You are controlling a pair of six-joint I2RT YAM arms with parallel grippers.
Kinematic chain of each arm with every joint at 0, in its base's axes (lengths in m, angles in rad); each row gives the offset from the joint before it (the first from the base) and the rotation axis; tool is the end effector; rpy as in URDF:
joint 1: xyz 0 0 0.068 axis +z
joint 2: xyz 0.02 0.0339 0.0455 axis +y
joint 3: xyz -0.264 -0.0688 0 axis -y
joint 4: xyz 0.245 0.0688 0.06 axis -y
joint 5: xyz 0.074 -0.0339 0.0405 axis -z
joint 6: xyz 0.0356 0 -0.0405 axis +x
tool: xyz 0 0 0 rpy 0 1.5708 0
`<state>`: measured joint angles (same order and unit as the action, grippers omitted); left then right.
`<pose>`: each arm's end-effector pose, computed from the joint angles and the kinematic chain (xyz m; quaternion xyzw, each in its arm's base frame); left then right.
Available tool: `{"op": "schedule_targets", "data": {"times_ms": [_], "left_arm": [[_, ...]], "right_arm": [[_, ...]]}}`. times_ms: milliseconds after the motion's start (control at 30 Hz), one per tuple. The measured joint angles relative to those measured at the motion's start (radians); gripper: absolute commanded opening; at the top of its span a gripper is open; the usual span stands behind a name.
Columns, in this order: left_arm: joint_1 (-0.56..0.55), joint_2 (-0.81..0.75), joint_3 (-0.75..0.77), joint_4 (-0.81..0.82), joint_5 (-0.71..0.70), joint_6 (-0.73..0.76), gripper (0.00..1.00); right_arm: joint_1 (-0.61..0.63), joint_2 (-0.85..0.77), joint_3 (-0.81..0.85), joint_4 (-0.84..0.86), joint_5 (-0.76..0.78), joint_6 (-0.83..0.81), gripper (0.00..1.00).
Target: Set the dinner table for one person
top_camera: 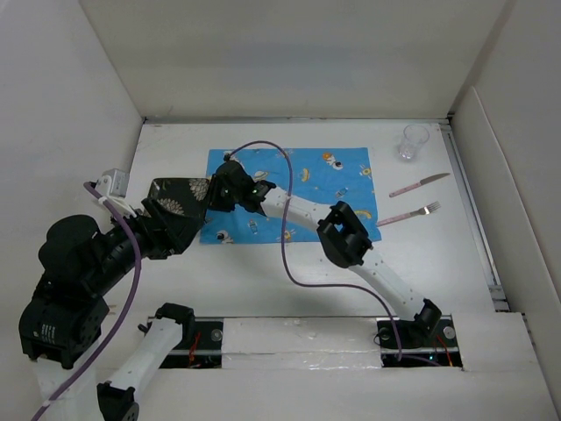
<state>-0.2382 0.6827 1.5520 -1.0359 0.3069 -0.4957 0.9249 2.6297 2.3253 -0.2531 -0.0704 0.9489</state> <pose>0.0304 -0.0184 0.4880 0.0010 0.7609 -0.3379 0.5539 0.3560 0.4765 0.1687 -0.0066 0.8740 0.4090 0.2624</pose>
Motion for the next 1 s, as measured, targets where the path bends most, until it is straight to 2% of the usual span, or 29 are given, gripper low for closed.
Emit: {"op": "schedule_targets", "data": {"times_ms": [133,333,533,667,700,1000], "left_arm": [[0.0,-0.008,-0.006,-0.005,-0.002,0.0,0.55],[0.0,-0.018,-0.013,-0.003,-0.009,0.0,0.55],[0.0,-0.021,-0.034,-0.008,-0.02,0.0,0.55],[0.0,-0.023,-0.039,-0.01,-0.029,0.001,0.55],[0.0,-0.023,-0.039,-0.009,-0.032,0.002,0.55],[0.0,-0.018,0.01,-0.028,-0.094,0.005,0.56]], "right_arm": [[0.011,0.033,0.0,0.002,-0.001,0.026,0.38],[0.02,0.068,0.019,0.028,-0.021,0.058,0.31],[0.024,0.089,0.039,0.053,-0.039,0.093,0.36],[0.024,0.092,0.032,0.071,-0.049,0.126,0.03],[0.024,0.093,0.029,0.077,-0.044,0.141,0.0],[0.015,0.071,-0.039,0.156,-0.073,0.176,0.0]]}}
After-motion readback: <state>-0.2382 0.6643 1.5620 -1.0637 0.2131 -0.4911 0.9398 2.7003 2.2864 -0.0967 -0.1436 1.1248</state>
